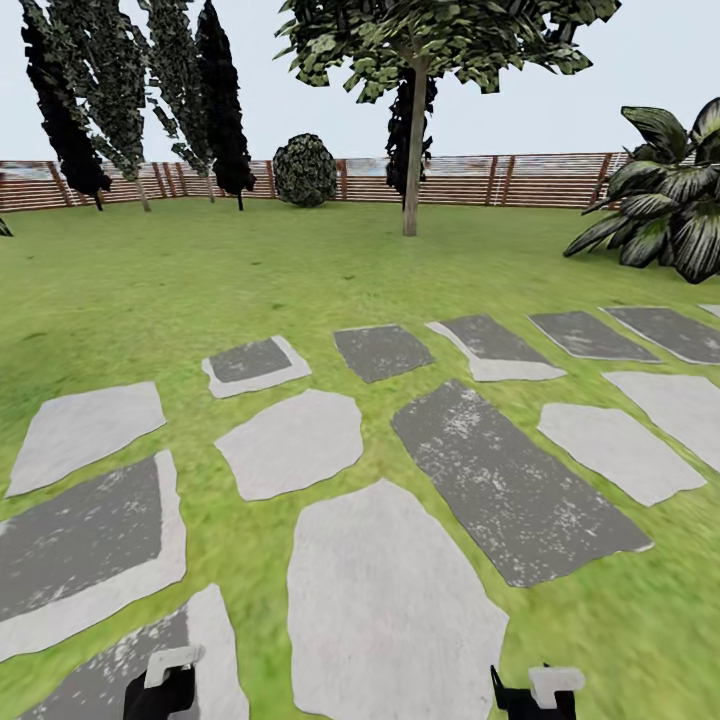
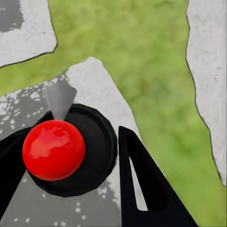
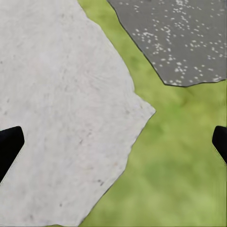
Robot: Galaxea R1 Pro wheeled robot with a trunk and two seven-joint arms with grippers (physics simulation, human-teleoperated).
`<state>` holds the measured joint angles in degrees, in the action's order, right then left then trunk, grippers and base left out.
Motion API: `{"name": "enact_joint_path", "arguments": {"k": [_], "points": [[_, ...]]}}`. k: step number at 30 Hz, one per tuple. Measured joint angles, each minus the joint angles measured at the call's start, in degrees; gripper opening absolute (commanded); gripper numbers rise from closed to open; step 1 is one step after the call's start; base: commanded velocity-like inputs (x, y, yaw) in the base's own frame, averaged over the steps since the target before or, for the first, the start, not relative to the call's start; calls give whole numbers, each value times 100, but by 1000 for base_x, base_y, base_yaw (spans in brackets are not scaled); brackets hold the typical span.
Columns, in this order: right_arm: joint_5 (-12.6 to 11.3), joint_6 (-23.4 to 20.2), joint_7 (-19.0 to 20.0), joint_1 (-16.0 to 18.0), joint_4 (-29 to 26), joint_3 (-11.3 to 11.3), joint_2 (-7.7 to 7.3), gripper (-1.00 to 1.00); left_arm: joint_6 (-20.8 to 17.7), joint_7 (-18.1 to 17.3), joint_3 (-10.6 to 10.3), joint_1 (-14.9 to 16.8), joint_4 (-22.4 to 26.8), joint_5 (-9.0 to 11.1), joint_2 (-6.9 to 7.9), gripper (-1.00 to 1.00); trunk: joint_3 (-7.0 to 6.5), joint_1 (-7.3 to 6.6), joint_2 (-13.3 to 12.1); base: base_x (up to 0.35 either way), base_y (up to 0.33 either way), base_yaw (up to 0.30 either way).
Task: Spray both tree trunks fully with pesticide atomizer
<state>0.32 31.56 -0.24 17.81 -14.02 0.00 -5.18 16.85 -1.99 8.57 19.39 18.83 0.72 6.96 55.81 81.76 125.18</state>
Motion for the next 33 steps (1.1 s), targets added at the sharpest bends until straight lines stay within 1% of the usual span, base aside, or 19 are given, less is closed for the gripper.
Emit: {"name": "enact_joint_path", "arguments": {"k": [11,23,33], "points": [[0,0,0,0,0,0,0,100,-4,2,0,0,-6,0,0,-100,0,0,0,338,0,-5],[0,0,0,-1,-1,0,0,100,-1,3,0,1,-7,0,0,-100,-81,0,0,338,0,-107],[0,0,0,0,0,0,0,100,-1,1,0,0,-5,0,0,-100,-104,0,0,338,0,-11]]}}
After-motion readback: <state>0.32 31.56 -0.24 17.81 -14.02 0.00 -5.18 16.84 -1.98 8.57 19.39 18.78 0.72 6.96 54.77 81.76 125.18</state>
